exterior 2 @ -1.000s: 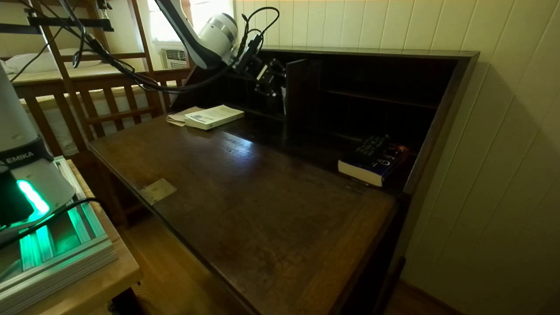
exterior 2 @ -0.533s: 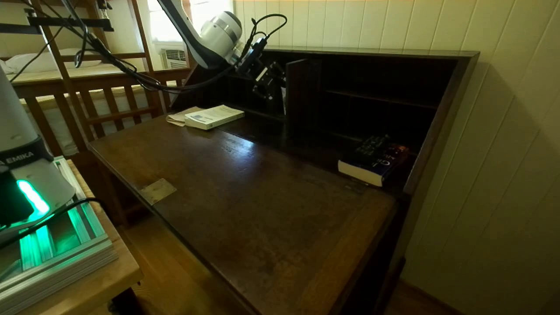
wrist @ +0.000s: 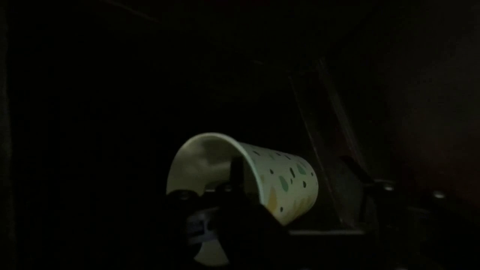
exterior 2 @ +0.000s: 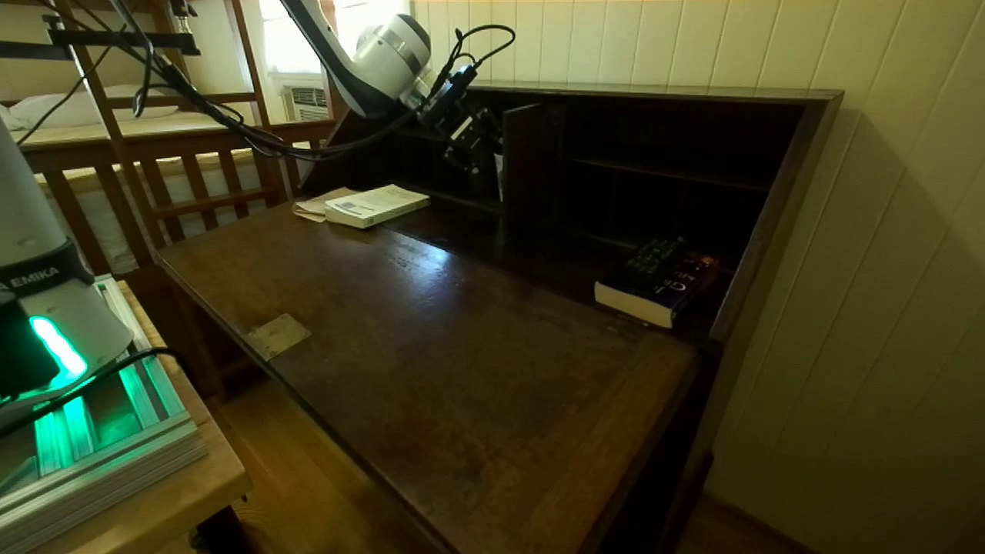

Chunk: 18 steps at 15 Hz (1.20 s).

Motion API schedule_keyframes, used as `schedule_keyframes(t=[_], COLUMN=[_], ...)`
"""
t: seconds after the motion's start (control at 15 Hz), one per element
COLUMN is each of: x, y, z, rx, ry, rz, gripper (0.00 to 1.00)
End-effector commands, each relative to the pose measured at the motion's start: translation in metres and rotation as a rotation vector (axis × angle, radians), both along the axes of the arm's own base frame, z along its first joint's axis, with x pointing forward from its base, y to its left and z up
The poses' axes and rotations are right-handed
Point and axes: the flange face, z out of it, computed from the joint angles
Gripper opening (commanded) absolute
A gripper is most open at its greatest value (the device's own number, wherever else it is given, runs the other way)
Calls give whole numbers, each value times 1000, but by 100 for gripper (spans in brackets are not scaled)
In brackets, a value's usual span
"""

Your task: Put the marker inside the paper cup, pick up the paper cup and put it at the top

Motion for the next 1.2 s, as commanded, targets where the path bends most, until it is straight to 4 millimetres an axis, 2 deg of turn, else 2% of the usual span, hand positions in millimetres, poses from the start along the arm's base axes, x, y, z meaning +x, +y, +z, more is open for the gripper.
schedule_keyframes(t=[0.0,0.07,0.2,0.27,0.4,0.53,1.13], x=[-3,-3,-2,-2,-2,-1,-9], y=[-10,-11,-13,-15,-16,-18,-18], z=[8,9,10,10,11,11,17], rx=[27,28,31,31,30,33,81], ry=[40,44,50,54,58,64,94], rz=[9,8,5,5,5,2,-75], gripper=[50,37,21,17,15,2,1])
